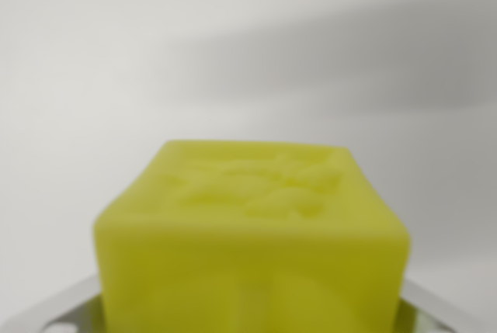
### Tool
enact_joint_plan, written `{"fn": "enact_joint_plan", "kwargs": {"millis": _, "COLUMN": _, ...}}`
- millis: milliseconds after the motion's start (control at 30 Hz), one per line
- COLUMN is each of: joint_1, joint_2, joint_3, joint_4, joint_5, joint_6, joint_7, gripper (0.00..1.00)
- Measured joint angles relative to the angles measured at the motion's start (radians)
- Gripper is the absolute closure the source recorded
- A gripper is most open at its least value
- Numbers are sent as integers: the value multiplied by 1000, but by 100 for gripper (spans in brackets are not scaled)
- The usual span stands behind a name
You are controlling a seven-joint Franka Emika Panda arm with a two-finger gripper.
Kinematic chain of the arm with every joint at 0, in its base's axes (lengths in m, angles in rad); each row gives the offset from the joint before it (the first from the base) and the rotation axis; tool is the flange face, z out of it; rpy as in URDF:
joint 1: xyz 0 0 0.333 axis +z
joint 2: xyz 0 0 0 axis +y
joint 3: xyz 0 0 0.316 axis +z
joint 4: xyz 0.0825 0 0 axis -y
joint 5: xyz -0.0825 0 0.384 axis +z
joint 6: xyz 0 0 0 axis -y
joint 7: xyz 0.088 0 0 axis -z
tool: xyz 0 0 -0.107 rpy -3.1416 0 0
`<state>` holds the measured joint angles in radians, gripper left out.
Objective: Pick yellow cube
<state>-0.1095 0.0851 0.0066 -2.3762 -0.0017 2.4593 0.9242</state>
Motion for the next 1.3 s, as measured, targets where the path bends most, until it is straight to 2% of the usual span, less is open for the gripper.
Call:
{"fn": "enact_joint_plan", "kwargs": {"millis": 1000, "joint_1": 0, "joint_2": -132, "joint_3": 0, "joint_4": 61, "joint_5": 1, "joint_6": -192, "joint_7": -1, "gripper": 100}}
{"fn": "enact_joint_plan", "kwargs": {"millis": 1300, "joint_1": 0, "joint_2": -138, "joint_3": 0, "joint_4": 66, "joint_5": 1, "joint_6": -204, "joint_7": -1, "gripper": 100}}
